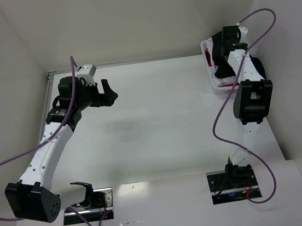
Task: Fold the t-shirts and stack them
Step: Grab crumpled tshirt from bin with the right arm, then move the tshirt to the center of the board
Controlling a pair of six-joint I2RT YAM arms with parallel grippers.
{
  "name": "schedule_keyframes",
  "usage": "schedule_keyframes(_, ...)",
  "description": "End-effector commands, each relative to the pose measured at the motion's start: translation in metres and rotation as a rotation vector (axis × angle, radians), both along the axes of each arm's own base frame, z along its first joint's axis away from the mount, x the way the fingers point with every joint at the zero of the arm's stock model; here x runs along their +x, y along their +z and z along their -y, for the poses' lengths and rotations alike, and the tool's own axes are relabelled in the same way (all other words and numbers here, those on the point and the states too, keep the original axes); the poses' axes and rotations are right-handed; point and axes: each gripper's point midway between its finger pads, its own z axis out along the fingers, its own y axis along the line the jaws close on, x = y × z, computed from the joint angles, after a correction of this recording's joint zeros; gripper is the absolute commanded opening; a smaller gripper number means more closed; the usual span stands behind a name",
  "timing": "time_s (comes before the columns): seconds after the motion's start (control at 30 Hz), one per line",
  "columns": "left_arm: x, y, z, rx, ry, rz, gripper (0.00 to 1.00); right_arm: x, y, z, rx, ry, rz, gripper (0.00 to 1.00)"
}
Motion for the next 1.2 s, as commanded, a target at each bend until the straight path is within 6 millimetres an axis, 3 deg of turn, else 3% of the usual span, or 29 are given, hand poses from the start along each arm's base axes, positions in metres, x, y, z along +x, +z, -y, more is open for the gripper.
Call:
schedule_keyframes(0.0,0.003,0.022,-0.001,0.027,-0.010,0.066,1.00,0.013,0.024,0.007,-0.007,-0.025,0.061,0.85)
schedule_keyframes(0.13,0.008,0.017,-0.002,0.034,-0.002,0.053,1.00,0.019,0.001,0.006,0.005,-0.017,0.017,0.72)
schedule_keyframes(0.23,0.012,0.012,0.000,0.032,-0.011,0.042,1.00,0.020,-0.006,0.005,0.006,-0.004,-0.001,0.61)
schedule_keyframes(0.37,0.016,0.014,0.001,0.031,-0.011,0.049,1.00,0.019,-0.016,0.008,-0.010,-0.015,-0.036,0.33)
schedule_keyframes(0.4,0.016,0.014,0.001,0.031,-0.011,0.049,1.00,0.020,-0.011,0.010,-0.024,-0.017,-0.030,0.21)
schedule_keyframes(0.47,0.016,0.017,0.003,0.017,-0.015,0.055,1.00,0.021,-0.001,0.011,-0.025,-0.017,-0.015,0.10)
schedule_keyframes(0.5,0.016,0.017,0.003,0.017,-0.015,0.055,1.00,0.027,0.012,0.006,-0.029,-0.009,0.016,0.01)
schedule_keyframes(0.63,0.014,0.017,0.013,-0.009,-0.074,0.053,1.00,0.029,0.046,0.001,-0.049,0.012,0.068,0.00)
schedule_keyframes(0.8,0.013,0.025,0.031,-0.044,-0.189,0.096,1.00,0.025,0.107,-0.048,-0.072,0.105,0.176,0.00)
schedule_keyframes(0.87,0.017,0.032,0.037,-0.059,-0.216,0.132,1.00,0.019,0.142,-0.065,-0.076,0.144,0.243,0.00)
schedule_keyframes(0.93,0.020,0.042,0.046,-0.102,-0.257,0.156,1.00,0.016,0.164,-0.101,-0.049,0.233,0.291,0.00)
schedule_keyframes(0.97,0.022,0.040,0.051,-0.118,-0.277,0.153,1.00,0.008,0.188,-0.114,-0.041,0.265,0.340,0.00)
schedule_keyframes(1.03,0.023,0.059,0.064,-0.173,-0.351,0.207,1.00,-0.005,0.210,-0.162,0.003,0.376,0.386,0.00)
schedule_keyframes(1.07,0.023,0.063,0.069,-0.192,-0.381,0.222,1.00,-0.018,0.244,-0.177,0.025,0.413,0.474,0.00)
schedule_keyframes(1.1,0.023,0.063,0.075,-0.215,-0.417,0.222,1.00,-0.026,0.252,-0.195,0.059,0.457,0.500,0.00)
schedule_keyframes(1.13,0.024,0.076,0.082,-0.243,-0.437,0.260,1.00,-0.040,0.270,-0.227,0.100,0.546,0.546,0.00)
schedule_keyframes(1.17,0.026,0.078,0.084,-0.255,-0.450,0.269,1.00,-0.048,0.282,-0.240,0.128,0.585,0.581,0.00)
